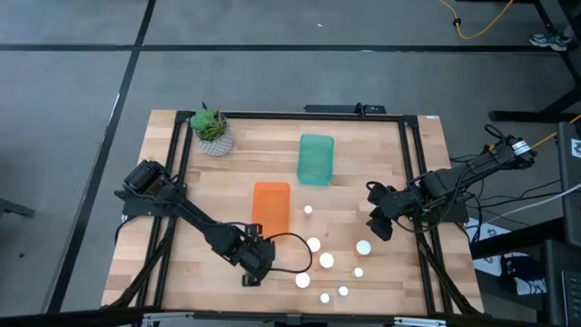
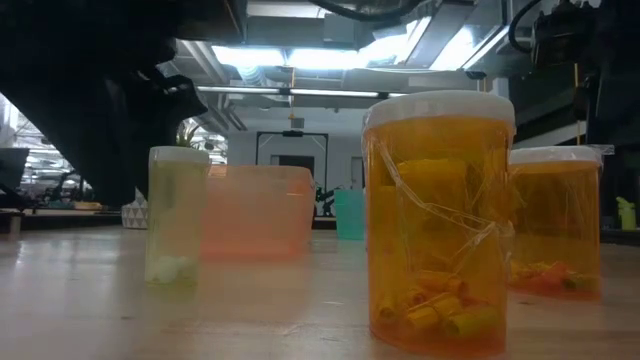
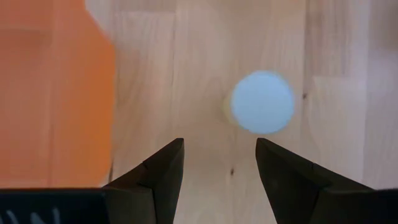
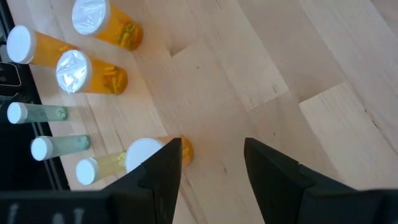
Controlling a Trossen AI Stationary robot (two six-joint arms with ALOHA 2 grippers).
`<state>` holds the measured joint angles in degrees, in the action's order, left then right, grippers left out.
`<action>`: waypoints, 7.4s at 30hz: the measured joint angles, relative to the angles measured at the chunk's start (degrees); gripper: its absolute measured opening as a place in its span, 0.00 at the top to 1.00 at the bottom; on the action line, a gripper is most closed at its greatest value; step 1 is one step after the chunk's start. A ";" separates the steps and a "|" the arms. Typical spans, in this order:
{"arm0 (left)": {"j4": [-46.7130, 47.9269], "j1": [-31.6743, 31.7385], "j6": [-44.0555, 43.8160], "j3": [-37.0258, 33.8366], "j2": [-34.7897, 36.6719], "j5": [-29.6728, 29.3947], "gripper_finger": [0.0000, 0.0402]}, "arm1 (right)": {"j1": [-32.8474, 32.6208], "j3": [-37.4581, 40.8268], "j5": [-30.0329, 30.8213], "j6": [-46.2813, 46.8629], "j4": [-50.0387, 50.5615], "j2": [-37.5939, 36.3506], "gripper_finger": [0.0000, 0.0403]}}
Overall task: Pick and place medicine bottles into bin by pill shape (circle, oval)
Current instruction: Put the small yellow pill bottle into the orange bin, then put the small pink pill bottle into the orange bin
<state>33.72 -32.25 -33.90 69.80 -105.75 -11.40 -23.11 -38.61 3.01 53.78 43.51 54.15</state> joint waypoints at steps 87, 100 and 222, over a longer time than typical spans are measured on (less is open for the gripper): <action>8.77 5.49 31.84 18.33 6.51 -8.52 0.76 | -0.01 0.00 1.92 -0.28 0.07 -0.02 0.56; 27.92 14.26 30.21 23.15 8.02 -13.44 0.76 | -0.01 -0.01 1.97 -0.44 0.17 -0.02 0.56; 7.58 22.80 26.50 10.93 8.52 5.95 0.58 | -0.02 0.00 1.97 -3.04 0.07 0.00 0.56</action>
<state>41.29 -9.45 -7.40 80.73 -97.23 -5.45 -23.14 -38.61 4.97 50.74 43.57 54.15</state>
